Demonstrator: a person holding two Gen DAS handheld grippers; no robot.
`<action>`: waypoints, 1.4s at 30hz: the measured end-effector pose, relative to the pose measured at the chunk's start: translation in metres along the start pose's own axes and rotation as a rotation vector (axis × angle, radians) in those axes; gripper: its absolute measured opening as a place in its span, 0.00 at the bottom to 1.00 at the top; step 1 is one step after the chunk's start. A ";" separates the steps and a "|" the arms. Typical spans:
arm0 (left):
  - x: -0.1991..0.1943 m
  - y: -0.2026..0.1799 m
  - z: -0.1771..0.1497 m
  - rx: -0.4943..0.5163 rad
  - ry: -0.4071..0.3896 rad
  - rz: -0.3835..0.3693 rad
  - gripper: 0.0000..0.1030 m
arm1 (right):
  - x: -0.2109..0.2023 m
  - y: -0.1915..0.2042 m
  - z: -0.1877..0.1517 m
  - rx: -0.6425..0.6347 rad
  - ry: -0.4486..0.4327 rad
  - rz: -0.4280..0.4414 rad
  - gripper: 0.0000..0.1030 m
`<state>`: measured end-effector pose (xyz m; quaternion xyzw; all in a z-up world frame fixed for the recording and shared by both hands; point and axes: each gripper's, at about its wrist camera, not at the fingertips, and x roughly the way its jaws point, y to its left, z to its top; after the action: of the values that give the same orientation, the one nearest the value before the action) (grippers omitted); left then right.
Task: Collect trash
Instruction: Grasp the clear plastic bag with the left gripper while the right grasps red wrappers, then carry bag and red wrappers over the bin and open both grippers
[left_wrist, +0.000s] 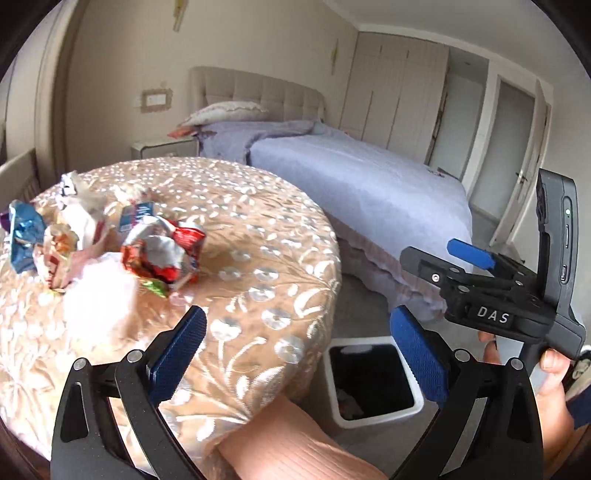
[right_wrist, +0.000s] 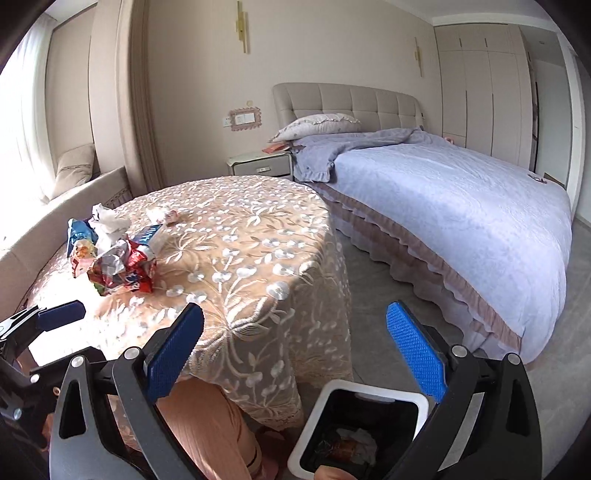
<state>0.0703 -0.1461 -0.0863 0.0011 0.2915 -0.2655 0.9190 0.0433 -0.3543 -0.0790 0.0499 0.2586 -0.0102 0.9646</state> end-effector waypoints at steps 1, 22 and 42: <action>-0.006 0.009 0.001 -0.010 -0.012 0.021 0.95 | 0.001 0.006 0.002 -0.003 -0.002 0.017 0.96; 0.016 0.135 0.007 -0.165 0.149 0.164 0.95 | 0.100 0.141 0.042 -0.019 0.222 0.237 0.96; 0.061 0.168 0.022 -0.199 0.195 0.185 0.55 | 0.180 0.158 0.048 0.244 0.496 0.505 0.76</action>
<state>0.2059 -0.0353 -0.1261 -0.0372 0.4027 -0.1484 0.9025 0.2306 -0.2007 -0.1135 0.2277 0.4608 0.2095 0.8318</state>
